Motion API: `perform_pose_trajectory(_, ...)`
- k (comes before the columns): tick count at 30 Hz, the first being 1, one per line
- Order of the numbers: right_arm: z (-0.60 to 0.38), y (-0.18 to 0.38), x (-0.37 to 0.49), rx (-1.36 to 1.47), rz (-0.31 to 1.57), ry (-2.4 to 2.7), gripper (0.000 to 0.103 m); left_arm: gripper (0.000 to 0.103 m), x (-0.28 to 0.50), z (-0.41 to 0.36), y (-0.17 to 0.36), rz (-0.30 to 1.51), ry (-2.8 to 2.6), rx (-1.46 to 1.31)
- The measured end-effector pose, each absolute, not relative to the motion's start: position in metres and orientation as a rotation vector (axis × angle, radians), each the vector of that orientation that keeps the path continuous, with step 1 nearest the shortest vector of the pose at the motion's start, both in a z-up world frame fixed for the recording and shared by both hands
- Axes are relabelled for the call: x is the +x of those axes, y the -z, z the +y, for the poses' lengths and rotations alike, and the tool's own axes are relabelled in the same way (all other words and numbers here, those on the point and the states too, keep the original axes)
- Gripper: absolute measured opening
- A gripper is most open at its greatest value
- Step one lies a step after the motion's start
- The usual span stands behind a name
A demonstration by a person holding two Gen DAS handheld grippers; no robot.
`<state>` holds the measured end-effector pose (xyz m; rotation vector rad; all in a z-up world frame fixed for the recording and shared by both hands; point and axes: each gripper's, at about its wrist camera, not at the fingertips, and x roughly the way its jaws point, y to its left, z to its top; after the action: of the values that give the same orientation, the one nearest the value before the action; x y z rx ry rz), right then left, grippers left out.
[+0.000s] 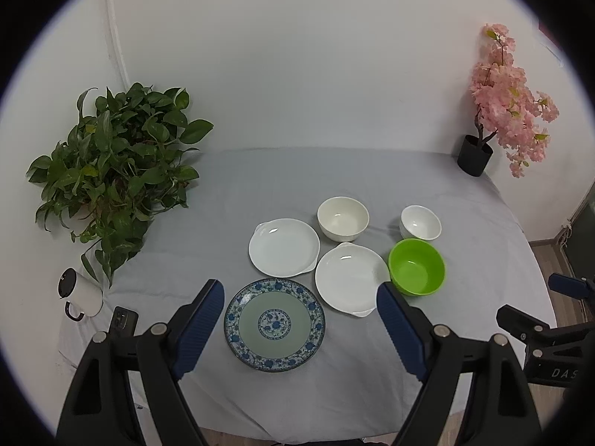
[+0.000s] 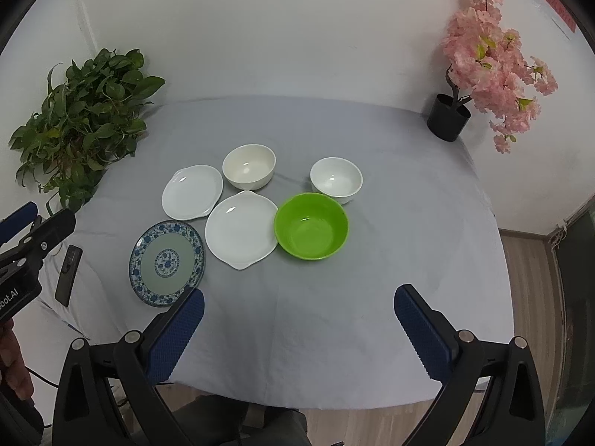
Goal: Organize plates and bowls
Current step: 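Grasp the rim of the blue-and-white patterned plate with both tools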
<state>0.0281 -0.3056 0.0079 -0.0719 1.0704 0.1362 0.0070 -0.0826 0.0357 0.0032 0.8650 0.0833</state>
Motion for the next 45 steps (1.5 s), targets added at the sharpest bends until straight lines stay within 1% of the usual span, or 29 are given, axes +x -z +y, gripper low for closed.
perform_pose_trajectory(7,-0.317,-0.001,0.031,-0.059,1.063,-0.194,0.103,0.084,0.000,-0.077,-0.040,0.859,-0.114,-0.014)
perform_pose_trajectory(13,-0.313,-0.006,0.038,-0.005,0.986,-0.311,0.103,0.084,0.008,-0.029,-0.042,0.883,-0.116,-0.114)
perform_pose_trajectory(17,-0.296,-0.003,0.050,0.019,0.966,-0.422,0.103,0.084,0.029,0.013,-0.019,0.996,-0.097,-0.159)
perform_pose_trajectory(22,-0.262,0.014,0.066,0.063,1.006,-0.546,0.103,0.084,0.056,0.051,0.026,1.070,-0.025,-0.190)
perform_pose_trajectory(24,-0.247,0.030,0.073,0.092,1.049,-0.559,0.103,0.084,0.068,0.064,0.051,1.110,0.014,-0.215)
perform_pose_trajectory(30,-0.194,0.112,0.100,0.156,1.248,-0.531,0.103,0.083,0.098,0.085,0.134,1.241,0.111,-0.238)
perform_pose_trajectory(33,-0.170,0.158,0.111,0.179,1.302,-0.538,0.102,0.082,0.111,0.096,0.170,1.294,0.153,-0.289)
perform_pose_trajectory(36,-0.152,0.200,0.126,0.235,1.345,-0.519,0.098,0.080,0.122,0.103,0.192,1.314,0.167,-0.304)
perform_pose_trajectory(37,-0.147,0.215,0.132,0.265,1.353,-0.508,0.097,0.078,0.127,0.107,0.199,1.320,0.172,-0.306)
perform_pose_trajectory(38,-0.142,0.228,0.138,0.288,1.357,-0.493,0.095,0.070,0.131,0.109,0.206,1.332,0.178,-0.308)
perform_pose_trajectory(39,-0.138,0.238,0.142,0.301,1.360,-0.480,0.094,0.066,0.135,0.110,0.213,1.347,0.186,-0.311)
perform_pose_trajectory(41,-0.130,0.262,0.151,0.336,1.375,-0.454,0.086,0.054,0.140,0.110,0.225,1.379,0.205,-0.306)
perform_pose_trajectory(43,-0.122,0.278,0.157,0.354,1.393,-0.438,0.082,0.047,0.143,0.109,0.233,1.399,0.219,-0.299)
perform_pose_trajectory(45,-0.113,0.285,0.160,0.337,1.404,-0.430,0.079,0.046,0.143,0.109,0.236,1.407,0.234,-0.307)
